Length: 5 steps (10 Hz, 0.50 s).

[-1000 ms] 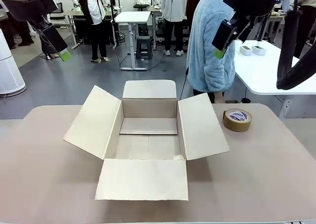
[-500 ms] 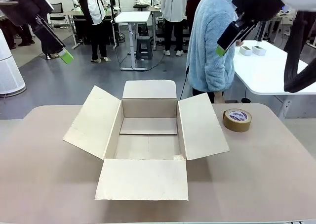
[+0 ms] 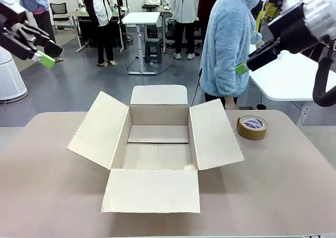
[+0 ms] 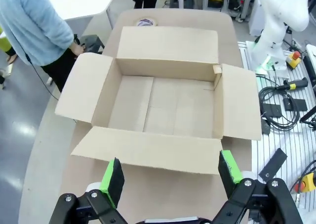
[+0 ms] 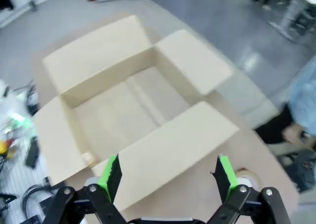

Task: Wrap the clocks to prevent damage.
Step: Open the side flaps of the Package Box.

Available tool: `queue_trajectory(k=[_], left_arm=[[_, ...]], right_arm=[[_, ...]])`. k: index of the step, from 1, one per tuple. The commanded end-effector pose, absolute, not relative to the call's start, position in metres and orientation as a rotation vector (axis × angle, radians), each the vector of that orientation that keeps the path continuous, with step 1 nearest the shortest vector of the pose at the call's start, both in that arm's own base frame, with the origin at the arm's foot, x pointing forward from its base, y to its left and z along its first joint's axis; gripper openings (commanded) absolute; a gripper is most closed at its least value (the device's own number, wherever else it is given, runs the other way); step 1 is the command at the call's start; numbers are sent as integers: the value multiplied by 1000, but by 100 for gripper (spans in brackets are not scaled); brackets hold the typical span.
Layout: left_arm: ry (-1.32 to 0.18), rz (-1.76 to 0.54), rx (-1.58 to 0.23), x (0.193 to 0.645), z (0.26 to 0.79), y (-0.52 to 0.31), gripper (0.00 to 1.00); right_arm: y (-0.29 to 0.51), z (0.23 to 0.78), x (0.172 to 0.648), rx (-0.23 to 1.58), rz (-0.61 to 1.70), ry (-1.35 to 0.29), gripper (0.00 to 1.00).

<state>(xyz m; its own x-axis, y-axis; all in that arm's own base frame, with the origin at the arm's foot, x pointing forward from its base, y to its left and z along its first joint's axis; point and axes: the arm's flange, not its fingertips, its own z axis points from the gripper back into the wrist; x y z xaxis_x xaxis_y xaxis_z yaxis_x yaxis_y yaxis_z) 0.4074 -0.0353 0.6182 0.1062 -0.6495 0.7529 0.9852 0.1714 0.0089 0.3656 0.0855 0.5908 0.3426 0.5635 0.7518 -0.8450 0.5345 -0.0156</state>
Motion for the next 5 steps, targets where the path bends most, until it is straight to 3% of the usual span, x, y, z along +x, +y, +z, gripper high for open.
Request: queue_trajectory(k=[1,5], left_arm=[[-711,-1279,-596,404,614,-20,100],[-720,-1292,-579,393,607,3,100]], right_arm=[[63,603,356,534,1061,-733,100],[45,617,339,486,987,-846,100]])
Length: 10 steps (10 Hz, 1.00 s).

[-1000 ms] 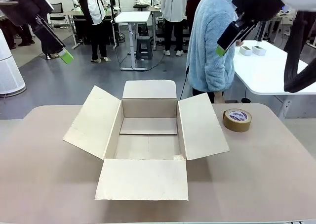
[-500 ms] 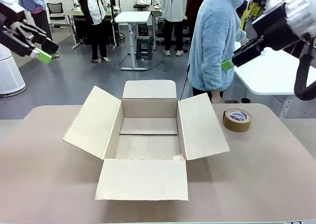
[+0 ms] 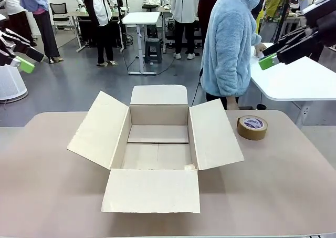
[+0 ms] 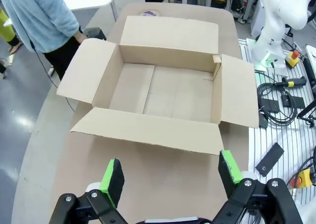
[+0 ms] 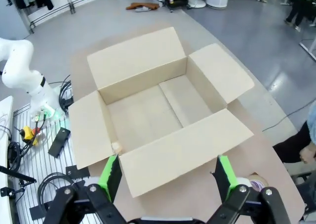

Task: Wrap the clocks to prevent damage.
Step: Open the side flaps of the Package Box.

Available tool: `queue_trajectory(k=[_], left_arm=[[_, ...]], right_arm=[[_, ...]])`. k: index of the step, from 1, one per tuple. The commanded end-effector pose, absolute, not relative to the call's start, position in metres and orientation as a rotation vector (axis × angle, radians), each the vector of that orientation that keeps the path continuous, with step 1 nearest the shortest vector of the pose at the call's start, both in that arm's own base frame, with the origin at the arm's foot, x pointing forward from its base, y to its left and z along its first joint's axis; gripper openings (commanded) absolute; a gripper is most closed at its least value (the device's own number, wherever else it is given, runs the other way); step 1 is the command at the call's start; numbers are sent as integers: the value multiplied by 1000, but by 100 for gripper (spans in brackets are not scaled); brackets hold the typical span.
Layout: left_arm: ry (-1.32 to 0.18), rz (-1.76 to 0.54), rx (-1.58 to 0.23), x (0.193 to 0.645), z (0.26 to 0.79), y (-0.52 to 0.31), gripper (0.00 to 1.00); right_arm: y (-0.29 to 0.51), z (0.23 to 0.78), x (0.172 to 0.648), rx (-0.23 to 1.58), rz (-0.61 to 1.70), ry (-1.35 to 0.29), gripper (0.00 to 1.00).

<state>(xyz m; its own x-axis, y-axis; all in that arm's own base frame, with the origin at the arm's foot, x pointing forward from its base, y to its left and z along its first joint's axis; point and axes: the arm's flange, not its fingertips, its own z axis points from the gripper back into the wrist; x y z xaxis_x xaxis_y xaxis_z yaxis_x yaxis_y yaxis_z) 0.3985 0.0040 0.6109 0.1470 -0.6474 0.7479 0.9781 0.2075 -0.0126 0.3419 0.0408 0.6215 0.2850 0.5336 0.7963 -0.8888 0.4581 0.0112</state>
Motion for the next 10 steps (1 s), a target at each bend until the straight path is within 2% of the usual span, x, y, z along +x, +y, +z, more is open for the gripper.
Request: queue_trajectory(k=[1,6,7,8,9,10], left_arm=[[-700,-1263,-589,400,611,2,100],[-689,-1266,-574,399,610,1,100],[-702,-1302,-550,392,613,-1,40],[-703,-1307,-550,387,613,-2,40],[-697,-1316,-553,389,615,-3,0],[-691,-1317,-552,388,615,-4,35]], right_arm=[[47,617,343,531,1032,-803,100],[48,619,340,517,1012,-796,100],[48,620,333,473,1040,-789,40],[50,622,329,449,1038,-793,40],[52,623,328,439,1042,-790,0],[53,622,328,440,1049,-782,38]])
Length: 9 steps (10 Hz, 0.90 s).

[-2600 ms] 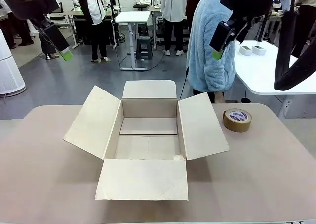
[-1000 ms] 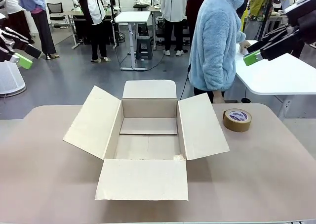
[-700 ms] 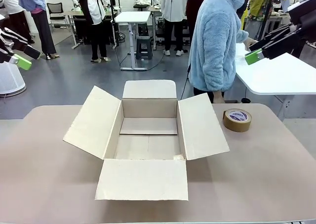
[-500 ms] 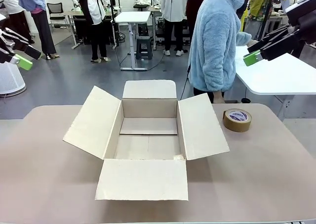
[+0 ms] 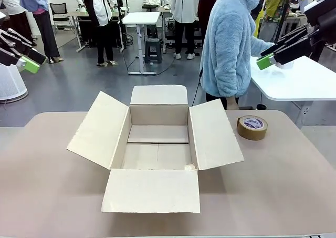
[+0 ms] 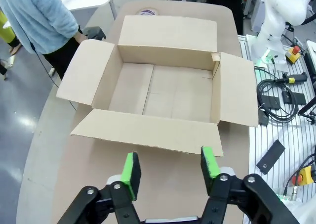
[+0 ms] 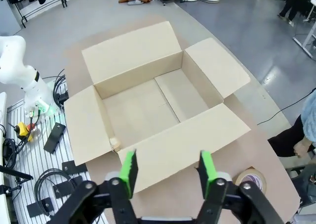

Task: Wrap the clocks to prevent damage.
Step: Open the side flaps of the Package Box.

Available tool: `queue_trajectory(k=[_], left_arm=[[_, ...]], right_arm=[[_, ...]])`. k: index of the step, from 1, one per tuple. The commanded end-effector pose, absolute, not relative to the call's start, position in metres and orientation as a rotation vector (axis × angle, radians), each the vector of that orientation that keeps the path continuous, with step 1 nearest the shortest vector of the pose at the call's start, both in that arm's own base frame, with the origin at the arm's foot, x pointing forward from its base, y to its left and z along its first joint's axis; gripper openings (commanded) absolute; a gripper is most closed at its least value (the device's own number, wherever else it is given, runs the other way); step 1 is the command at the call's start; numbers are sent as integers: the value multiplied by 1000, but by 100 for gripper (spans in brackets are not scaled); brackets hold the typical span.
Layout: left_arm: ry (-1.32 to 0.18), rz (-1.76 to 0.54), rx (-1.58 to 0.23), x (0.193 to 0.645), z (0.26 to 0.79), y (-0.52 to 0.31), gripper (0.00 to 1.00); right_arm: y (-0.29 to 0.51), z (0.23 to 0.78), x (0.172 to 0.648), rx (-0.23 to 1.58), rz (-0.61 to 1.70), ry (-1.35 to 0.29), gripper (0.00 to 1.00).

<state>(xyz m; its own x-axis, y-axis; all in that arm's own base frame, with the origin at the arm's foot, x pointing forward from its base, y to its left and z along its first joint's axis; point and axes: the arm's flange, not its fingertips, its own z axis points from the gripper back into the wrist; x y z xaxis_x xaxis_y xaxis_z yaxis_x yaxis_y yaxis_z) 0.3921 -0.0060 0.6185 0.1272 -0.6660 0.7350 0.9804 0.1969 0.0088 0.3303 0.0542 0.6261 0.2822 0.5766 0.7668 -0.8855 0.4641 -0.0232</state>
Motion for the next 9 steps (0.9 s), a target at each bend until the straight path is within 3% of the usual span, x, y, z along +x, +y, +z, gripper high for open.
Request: queue_trajectory(k=[1,9], left_arm=[[-686,-1319,-554,386,615,-6,0],[-605,-1292,-602,392,611,-8,0]], right_arm=[[53,622,328,438,1053,-771,0],[59,613,331,368,1122,-667,0]])
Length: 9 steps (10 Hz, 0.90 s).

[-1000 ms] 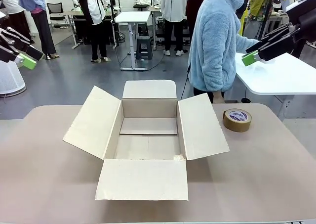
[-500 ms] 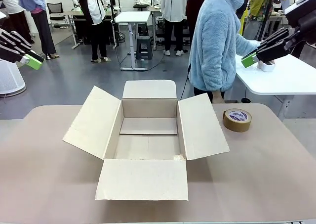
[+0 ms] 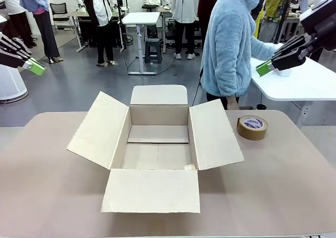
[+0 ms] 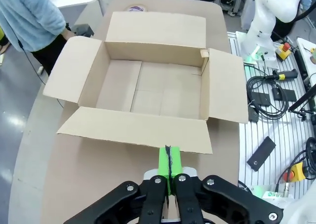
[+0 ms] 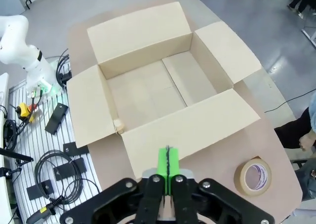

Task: Wrap the clocks to prevent damage.
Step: Open the side flaps of the Package Box.

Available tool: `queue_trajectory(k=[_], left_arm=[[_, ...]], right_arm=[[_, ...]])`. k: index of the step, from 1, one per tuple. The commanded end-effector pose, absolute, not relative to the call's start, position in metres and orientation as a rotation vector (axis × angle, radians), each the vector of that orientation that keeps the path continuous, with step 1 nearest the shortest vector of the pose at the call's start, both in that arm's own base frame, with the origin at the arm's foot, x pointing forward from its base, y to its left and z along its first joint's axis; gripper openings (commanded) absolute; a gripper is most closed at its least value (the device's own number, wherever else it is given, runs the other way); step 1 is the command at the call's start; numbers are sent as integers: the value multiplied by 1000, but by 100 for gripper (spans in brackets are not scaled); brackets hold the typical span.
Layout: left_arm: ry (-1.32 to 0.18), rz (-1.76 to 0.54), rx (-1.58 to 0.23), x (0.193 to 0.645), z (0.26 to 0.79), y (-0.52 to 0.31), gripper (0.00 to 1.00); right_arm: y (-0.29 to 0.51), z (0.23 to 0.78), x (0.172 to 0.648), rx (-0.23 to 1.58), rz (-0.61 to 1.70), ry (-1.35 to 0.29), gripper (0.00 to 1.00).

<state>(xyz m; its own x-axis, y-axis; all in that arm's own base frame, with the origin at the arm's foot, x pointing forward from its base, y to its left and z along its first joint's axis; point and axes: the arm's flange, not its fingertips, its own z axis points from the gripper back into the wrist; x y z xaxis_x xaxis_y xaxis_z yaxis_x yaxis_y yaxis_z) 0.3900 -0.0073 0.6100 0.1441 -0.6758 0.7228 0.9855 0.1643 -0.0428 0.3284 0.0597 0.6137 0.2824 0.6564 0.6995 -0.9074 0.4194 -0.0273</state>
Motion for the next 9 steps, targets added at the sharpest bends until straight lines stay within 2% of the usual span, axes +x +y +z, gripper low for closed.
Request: queue_trajectory(k=[1,5,7,9], left_arm=[[-647,-1308,-592,390,611,-7,0],[-639,-1305,-598,390,610,-7,1],[-597,-1085,-545,395,644,-59,0],[-407,-840,-409,415,660,-125,0]], right_arm=[[58,616,328,432,1073,-720,0],[58,615,328,418,1081,-709,1],[120,649,337,350,810,-571,1],[200,671,349,243,611,-391,1]])
